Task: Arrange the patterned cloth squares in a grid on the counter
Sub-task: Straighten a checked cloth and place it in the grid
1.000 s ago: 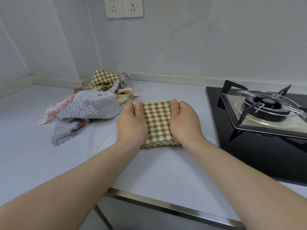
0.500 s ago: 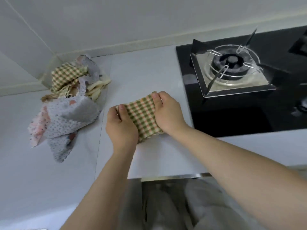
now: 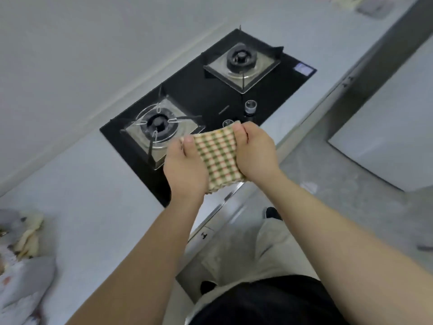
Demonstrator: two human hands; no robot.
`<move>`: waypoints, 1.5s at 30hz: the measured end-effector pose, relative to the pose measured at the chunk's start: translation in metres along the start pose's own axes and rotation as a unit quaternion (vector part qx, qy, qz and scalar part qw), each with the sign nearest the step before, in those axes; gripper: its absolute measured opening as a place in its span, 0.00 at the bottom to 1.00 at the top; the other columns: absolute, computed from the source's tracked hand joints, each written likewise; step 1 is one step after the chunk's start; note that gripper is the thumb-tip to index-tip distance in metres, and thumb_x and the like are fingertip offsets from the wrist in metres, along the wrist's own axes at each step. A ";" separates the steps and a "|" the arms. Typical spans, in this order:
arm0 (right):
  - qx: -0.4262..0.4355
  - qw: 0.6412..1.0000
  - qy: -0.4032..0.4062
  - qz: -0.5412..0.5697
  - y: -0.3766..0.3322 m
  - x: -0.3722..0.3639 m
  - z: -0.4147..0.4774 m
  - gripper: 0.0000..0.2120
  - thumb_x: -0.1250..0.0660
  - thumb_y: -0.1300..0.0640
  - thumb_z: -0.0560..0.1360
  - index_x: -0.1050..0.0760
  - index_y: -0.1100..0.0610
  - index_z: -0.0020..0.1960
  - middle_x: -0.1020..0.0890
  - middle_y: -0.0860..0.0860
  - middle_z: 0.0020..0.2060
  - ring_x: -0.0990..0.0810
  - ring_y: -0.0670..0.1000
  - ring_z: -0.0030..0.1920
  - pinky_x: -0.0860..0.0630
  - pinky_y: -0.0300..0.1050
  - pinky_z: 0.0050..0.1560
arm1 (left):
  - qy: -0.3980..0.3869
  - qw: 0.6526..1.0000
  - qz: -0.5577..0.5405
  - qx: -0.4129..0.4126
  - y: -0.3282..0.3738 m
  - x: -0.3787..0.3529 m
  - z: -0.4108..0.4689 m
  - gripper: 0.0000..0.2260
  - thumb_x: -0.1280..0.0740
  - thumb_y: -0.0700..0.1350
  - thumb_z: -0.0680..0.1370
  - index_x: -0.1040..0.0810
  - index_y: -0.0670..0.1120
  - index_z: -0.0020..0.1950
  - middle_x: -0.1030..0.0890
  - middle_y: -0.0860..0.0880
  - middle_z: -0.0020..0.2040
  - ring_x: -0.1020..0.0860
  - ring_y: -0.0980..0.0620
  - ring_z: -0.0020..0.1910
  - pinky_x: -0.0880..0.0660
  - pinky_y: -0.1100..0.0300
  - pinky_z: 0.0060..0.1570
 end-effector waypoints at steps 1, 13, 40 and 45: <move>-0.011 1.000 0.018 -0.004 0.009 0.020 0.011 0.18 0.46 0.47 0.86 0.30 0.53 0.40 0.25 0.46 0.35 0.28 0.43 0.36 0.34 0.31 0.34 | -0.017 1.000 0.001 -0.016 0.013 -0.023 -0.001 0.14 0.43 0.52 0.85 0.29 0.48 0.43 0.26 0.53 0.37 0.27 0.53 0.38 0.27 0.49 0.44; -0.127 0.992 0.001 -0.012 0.106 0.237 0.183 0.22 0.47 0.42 0.85 0.25 0.59 0.58 0.19 0.53 0.49 0.22 0.53 0.49 0.26 0.48 0.46 | -0.242 0.967 -0.065 0.041 0.152 -0.273 -0.005 0.18 0.34 0.36 0.79 0.35 0.51 0.64 0.17 0.50 0.47 0.17 0.61 0.41 0.21 0.66 0.35; -0.132 0.986 -0.103 0.016 0.138 0.311 0.606 0.21 0.42 0.67 0.76 0.19 0.54 0.62 0.22 0.49 0.62 0.21 0.51 0.60 0.22 0.44 0.56 | -0.368 0.926 0.073 -0.029 0.237 -0.568 0.285 0.25 0.29 0.39 0.79 0.28 0.54 0.74 0.30 0.56 0.69 0.17 0.53 0.51 0.16 0.57 0.46; -0.108 0.984 -0.141 -0.021 0.148 0.305 0.689 0.26 0.45 0.71 0.75 0.21 0.55 0.67 0.24 0.52 0.69 0.23 0.53 0.65 0.23 0.48 0.64 | -0.326 0.939 0.104 -0.036 0.237 -0.621 0.337 0.26 0.29 0.42 0.78 0.30 0.55 0.75 0.30 0.56 0.69 0.19 0.49 0.57 0.17 0.50 0.52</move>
Point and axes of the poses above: each hand's wrist, its own z-axis towards the middle knuckle, its own x-axis out of the back of the hand, y = z × x, the point moved 2 cm from there along z, towards the middle knuckle
